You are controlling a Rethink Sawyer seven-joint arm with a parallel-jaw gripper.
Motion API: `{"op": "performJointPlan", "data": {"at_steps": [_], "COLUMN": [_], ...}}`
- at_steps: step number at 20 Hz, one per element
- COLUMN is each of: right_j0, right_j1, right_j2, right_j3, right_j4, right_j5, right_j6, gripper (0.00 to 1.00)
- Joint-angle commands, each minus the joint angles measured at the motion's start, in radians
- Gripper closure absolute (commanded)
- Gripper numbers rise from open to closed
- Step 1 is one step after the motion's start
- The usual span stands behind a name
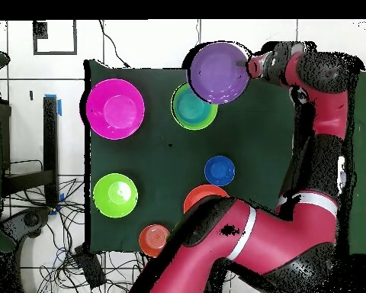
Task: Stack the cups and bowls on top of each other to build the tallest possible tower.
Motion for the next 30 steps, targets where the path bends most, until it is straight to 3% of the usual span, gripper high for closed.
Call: {"op": "performJointPlan", "data": {"at_steps": [1, 6, 15, 30], "right_j0": [0.033, 0.045, 0.095, 0.122], "right_j1": [-0.063, -0.057, -0.004, 0.037], "right_j2": [0.091, 0.086, 0.075, 0.041], "right_j3": [0.065, 0.04, -0.188, -0.352], "right_j4": [0.034, 0.027, 0.016, 0.063], "right_j5": [0.067, 0.062, 0.127, 0.19], "right_j6": [0.272, 0.29, 0.472, 0.604], "gripper": [1.0, 1.0, 1.0, 1.0]}}
